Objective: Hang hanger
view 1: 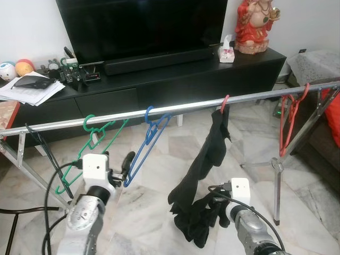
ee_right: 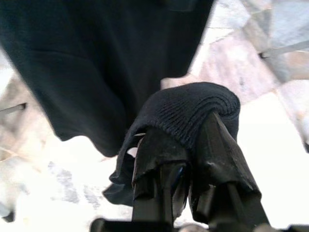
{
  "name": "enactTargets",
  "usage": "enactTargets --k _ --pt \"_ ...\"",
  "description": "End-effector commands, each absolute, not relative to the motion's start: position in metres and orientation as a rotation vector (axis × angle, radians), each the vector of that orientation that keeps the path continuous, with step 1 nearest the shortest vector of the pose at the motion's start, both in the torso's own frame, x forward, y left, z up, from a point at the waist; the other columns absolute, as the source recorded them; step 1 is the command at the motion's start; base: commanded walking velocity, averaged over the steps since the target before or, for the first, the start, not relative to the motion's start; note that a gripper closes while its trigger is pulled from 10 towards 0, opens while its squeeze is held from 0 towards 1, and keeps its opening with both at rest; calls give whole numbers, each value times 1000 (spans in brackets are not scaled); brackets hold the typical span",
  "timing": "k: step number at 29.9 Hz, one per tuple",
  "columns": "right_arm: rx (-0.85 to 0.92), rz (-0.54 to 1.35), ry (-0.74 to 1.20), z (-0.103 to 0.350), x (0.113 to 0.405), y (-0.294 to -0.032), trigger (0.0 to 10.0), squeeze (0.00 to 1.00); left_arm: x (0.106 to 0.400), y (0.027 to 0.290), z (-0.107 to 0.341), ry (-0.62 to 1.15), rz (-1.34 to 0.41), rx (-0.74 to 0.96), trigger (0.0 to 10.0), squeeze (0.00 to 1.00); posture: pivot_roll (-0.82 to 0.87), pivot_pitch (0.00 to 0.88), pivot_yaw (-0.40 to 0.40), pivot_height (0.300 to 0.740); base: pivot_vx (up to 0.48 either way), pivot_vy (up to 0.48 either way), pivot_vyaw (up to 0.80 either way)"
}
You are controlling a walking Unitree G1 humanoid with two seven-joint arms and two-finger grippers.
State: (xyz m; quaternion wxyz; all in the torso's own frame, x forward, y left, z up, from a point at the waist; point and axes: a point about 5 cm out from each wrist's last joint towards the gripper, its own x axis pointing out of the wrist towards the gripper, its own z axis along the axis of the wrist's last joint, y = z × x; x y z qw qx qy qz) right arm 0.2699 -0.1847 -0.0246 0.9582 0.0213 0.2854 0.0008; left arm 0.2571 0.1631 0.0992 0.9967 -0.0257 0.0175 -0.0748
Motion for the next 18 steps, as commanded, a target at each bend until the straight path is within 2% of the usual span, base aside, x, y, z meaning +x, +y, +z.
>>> enactTargets --k 1,9,18 --pt "35 -19 580 -24 270 -188 10000 0 257 165 94 61 -139 -45 10000 0 -130 0 33 740 0 0 0" --pt "35 -33 571 -23 271 -191 10000 0 260 164 89 78 -143 -38 10000 0 -128 0 34 740 0 0 0" --pt "42 -59 563 -21 273 -192 10000 0 264 162 93 58 -158 -26 10000 0 -125 0 34 740 264 0 0"
